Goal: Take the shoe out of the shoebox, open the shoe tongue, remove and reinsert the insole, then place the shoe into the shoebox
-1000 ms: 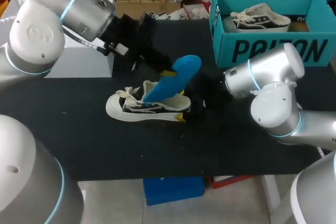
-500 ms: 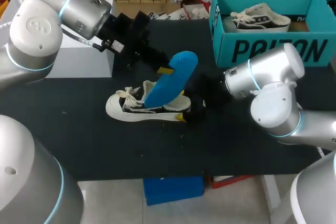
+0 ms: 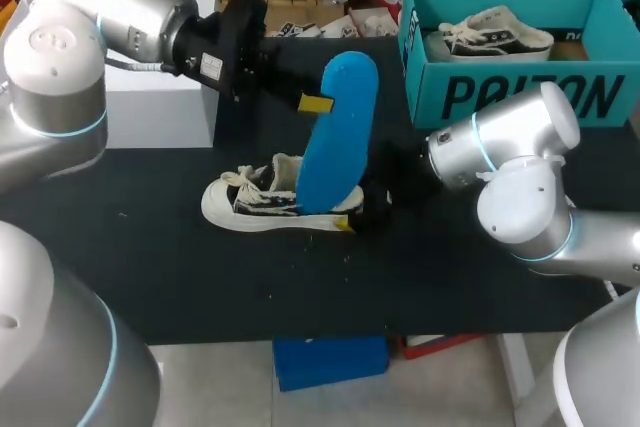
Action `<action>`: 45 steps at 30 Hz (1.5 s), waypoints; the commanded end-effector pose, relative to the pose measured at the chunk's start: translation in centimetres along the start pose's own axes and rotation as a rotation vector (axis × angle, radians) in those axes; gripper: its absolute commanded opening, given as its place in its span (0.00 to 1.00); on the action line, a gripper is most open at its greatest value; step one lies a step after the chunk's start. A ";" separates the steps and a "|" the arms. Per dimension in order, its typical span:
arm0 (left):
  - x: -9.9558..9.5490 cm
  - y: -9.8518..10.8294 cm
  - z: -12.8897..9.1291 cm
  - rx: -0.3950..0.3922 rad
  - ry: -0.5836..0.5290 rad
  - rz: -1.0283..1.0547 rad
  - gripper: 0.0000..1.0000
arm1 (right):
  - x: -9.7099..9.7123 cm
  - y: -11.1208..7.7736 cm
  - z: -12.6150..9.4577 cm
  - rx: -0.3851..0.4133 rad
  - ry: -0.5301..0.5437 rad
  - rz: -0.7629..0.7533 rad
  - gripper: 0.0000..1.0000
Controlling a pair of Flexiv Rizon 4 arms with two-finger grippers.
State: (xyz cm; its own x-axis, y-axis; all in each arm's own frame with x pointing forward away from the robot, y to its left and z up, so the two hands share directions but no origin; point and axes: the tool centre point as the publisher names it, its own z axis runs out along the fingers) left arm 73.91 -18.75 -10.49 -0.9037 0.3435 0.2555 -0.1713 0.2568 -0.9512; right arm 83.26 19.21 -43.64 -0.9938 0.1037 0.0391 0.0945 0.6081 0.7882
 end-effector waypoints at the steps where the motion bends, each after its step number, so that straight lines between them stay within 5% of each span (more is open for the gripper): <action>1: 0.8 -1.3 -0.4 0.041 0.003 0.003 0.00 | 0.1 -0.3 0.4 0.003 -0.001 0.002 0.00; 22: 5.4 -11.0 -0.7 0.197 -0.020 0.133 0.00 | 0.1 -0.3 0.4 0.003 -0.001 0.002 0.00; 32: 7.0 -11.9 -0.4 0.326 0.061 0.074 0.00 | 0.1 -0.3 0.4 0.003 -0.001 0.002 0.00; 45: 7.7 -11.8 -0.4 0.322 0.058 0.071 0.00 | 0.0 -0.2 0.2 0.010 0.000 -0.001 0.00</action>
State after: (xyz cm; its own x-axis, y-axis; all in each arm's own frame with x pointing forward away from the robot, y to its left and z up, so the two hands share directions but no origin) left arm 69.36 -18.75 2.81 -0.8938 0.4072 0.1878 -0.2334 -0.0648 -0.9702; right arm 83.27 19.20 -43.65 -0.9939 0.1033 0.0381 0.0935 0.6088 0.7878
